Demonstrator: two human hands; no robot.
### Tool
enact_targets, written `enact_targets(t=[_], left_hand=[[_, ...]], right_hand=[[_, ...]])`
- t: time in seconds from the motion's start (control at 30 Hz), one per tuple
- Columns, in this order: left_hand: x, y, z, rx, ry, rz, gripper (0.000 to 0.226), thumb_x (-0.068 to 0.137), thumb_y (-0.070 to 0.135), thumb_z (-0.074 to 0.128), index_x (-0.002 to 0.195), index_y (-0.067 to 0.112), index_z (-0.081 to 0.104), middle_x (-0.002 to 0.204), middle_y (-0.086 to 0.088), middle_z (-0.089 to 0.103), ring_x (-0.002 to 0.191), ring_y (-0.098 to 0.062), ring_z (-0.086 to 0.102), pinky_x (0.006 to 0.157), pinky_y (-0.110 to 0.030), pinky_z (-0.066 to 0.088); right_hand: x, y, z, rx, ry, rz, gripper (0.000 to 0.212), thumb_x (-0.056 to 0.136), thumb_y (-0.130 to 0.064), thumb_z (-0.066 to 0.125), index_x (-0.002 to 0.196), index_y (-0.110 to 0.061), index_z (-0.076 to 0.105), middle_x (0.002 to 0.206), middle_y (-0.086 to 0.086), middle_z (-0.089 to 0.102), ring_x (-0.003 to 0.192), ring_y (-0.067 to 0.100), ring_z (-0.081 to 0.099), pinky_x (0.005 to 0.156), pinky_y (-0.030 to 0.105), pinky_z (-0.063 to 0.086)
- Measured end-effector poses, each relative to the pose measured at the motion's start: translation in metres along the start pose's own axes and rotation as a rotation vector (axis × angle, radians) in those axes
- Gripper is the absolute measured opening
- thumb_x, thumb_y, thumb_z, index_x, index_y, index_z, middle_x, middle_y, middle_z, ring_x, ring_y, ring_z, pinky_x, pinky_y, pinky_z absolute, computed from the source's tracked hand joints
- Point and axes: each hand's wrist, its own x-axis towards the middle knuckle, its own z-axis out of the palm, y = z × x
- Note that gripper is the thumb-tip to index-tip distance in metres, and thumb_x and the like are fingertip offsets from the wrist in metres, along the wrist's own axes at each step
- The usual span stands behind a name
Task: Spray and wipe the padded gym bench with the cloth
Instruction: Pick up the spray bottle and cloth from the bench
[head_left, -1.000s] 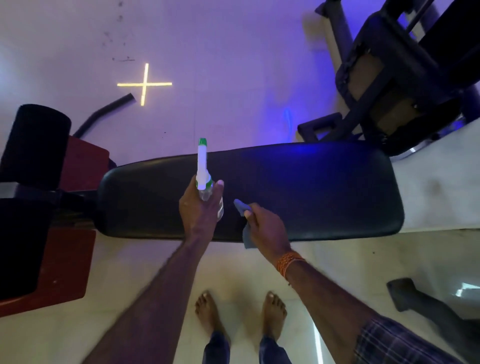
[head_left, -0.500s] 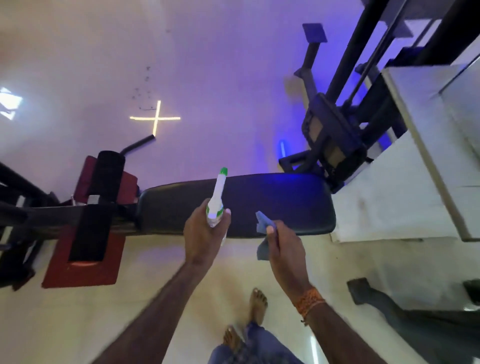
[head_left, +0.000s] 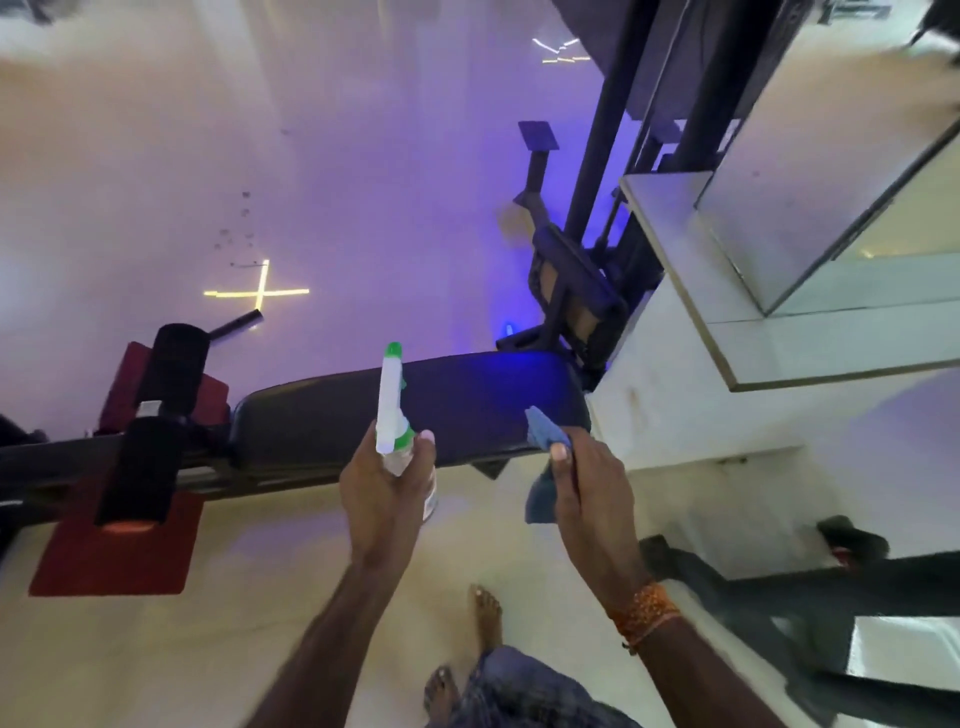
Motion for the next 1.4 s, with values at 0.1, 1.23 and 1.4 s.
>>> enact_targets(t=[0.1,1.23,1.4], left_hand=[[-0.016,0.023,0.009,-0.008,0.002,-0.001,0.026,0.086,0.053,0.068,0.081,0.029,0.061,0.076,0.023,0.068,0.072,-0.005,0.066,0.059,-0.018,0.049],[-0.039,0.207,0.494,-0.059,-0.187,-0.016,0.019,0.087,0.037,0.078,0.082,0.039,0.060,0.077,0.016,0.068,0.074,0.005,0.065,0.067,-0.026,0.051],[-0.032,0.202,0.505,-0.091,-0.139,-0.070,0.030,0.090,0.033,0.077,0.086,0.058,0.062,0.082,0.031,0.068,0.075,0.009,0.065,0.065,-0.021,0.049]], right_hand=[[-0.003,0.005,-0.031,0.120,0.025,0.085,0.040,0.100,-0.069,0.027,0.100,-0.038,0.052,0.088,-0.006,0.059,0.081,0.015,0.060,0.073,0.037,0.055],[0.230,0.381,-0.244,-0.455,-0.386,0.080,0.062,0.110,-0.051,0.023,0.165,-0.023,0.014,0.174,0.004,0.007,0.161,0.027,0.001,0.129,0.051,0.009],[0.233,0.388,-0.236,-0.562,-0.362,0.051,0.071,0.104,-0.057,0.009,0.163,-0.023,0.024,0.171,0.009,0.019,0.159,0.035,0.012,0.127,0.057,0.017]])
